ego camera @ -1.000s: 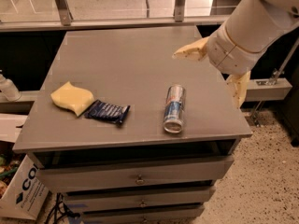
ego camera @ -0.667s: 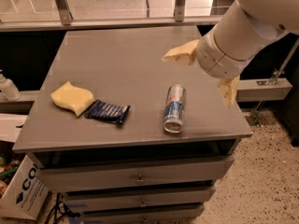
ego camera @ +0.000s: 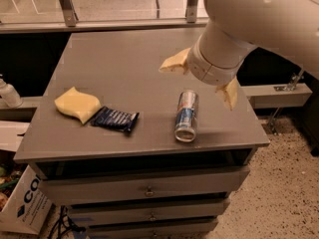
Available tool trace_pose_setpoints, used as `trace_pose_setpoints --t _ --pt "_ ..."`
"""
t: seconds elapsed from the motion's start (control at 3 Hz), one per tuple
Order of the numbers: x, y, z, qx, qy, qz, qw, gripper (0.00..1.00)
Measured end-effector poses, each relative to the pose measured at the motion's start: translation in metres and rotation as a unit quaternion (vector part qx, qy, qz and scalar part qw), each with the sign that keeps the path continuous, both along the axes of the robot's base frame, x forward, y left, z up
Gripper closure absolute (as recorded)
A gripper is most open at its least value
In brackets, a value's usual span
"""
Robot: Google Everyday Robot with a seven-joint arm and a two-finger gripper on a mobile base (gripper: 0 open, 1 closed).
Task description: Place redbull can upright
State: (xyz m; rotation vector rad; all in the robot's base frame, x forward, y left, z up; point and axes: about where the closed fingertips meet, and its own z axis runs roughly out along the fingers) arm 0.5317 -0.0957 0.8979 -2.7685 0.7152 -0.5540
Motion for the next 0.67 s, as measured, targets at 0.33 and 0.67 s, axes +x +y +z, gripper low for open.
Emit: trace_pose_setpoints --t 0.33,0.67 --pt "0.011 0.002 -0.01 -0.028 0.008 0.009 0.9995 0.0" --pt "0.02 0.005 -0.021 -0.055 0.019 0.024 0.998 0.0"
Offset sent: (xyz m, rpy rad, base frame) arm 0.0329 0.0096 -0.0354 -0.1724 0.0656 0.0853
